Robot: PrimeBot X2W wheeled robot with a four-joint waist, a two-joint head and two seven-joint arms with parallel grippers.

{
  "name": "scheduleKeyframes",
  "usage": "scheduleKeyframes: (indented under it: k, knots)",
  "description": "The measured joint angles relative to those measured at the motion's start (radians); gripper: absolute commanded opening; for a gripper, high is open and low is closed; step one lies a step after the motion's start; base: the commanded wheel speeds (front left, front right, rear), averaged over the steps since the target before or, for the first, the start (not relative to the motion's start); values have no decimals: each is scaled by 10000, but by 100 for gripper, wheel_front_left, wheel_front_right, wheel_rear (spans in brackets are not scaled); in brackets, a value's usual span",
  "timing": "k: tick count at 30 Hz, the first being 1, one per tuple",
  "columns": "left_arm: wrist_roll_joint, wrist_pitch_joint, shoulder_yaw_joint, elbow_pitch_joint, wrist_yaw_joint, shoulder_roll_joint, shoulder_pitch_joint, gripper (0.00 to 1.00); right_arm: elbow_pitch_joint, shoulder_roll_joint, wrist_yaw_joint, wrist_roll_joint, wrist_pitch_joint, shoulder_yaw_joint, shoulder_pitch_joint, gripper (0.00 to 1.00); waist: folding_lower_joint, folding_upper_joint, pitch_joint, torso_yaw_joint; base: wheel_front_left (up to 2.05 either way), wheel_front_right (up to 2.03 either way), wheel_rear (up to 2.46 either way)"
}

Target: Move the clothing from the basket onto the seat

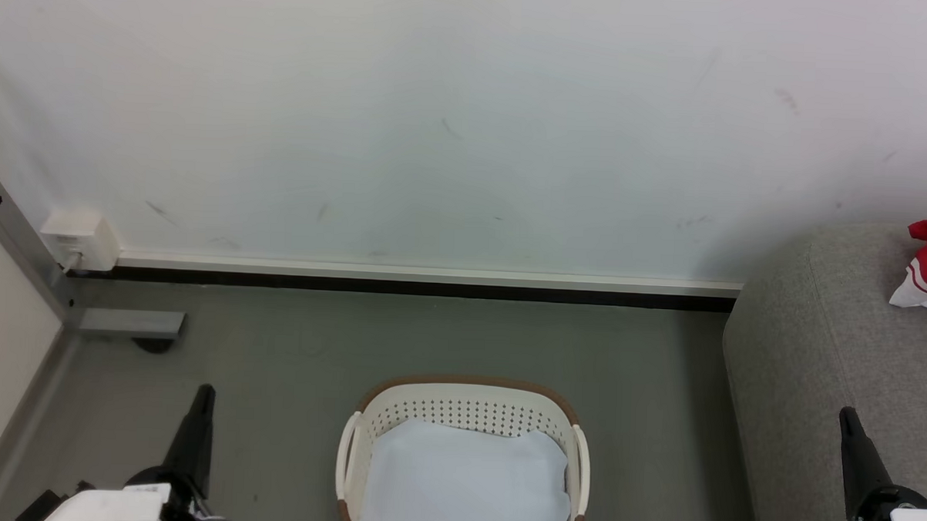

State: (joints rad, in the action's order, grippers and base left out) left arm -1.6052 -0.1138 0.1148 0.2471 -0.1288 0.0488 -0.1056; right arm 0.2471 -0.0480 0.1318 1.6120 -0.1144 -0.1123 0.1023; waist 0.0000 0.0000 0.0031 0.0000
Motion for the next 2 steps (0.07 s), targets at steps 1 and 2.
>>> scheduleKeyframes:
  k: [1, 2]
  knots:
    - [0, 0, 0, 0, 0, 0, 0, 0, 0, 0, 0, 0, 0, 0, 0, 0, 0, 0, 0, 0, 0, 0, 0]
    - [0, 0, 0, 0, 0, 0, 0, 0, 0, 0, 0, 0, 0, 0, 0, 0, 0, 0, 0, 0, 0, 0, 0]
